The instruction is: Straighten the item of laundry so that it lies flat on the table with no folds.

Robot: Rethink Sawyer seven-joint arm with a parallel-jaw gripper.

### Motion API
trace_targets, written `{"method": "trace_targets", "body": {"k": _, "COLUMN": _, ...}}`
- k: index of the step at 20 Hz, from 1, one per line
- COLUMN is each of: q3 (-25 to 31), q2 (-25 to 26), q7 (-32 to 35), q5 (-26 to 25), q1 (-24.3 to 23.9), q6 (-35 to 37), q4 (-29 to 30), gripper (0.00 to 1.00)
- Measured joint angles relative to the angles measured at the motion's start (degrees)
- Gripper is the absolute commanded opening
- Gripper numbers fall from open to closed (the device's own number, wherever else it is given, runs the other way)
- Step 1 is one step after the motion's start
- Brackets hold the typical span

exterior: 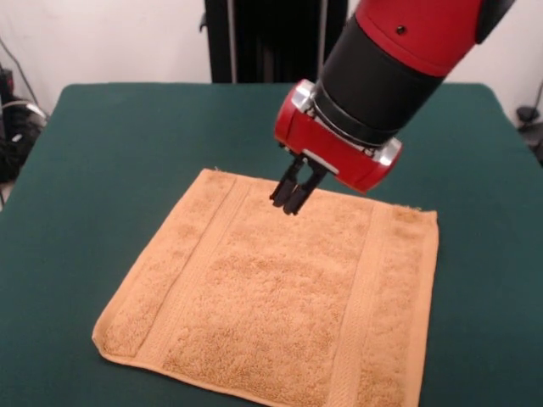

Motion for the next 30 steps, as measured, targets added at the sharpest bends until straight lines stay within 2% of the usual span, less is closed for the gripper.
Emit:
{"method": "trace_targets", "body": {"k": 13, "q3": 1.9, "q2": 1.5, "q7": -6.8, "q5": 0.0, "q1": -2.2, "q6": 10.4, "q4": 0.0, "gripper": 0.0}}
{"method": "trace_targets", "body": {"k": 23, "q3": 2.3, "q2": 4.9, "q7": -9.2, "q5": 0.0, "q1": -2.4, "q6": 12.4, "q4": 0.0, "gripper": 0.0}}
{"method": "trace_targets", "body": {"k": 30, "q3": 3.8, "q2": 6.4, "q7": -11.2, "q5": 0.0, "q1": -4.6, "q6": 12.4, "q4": 0.3, "gripper": 0.0}}
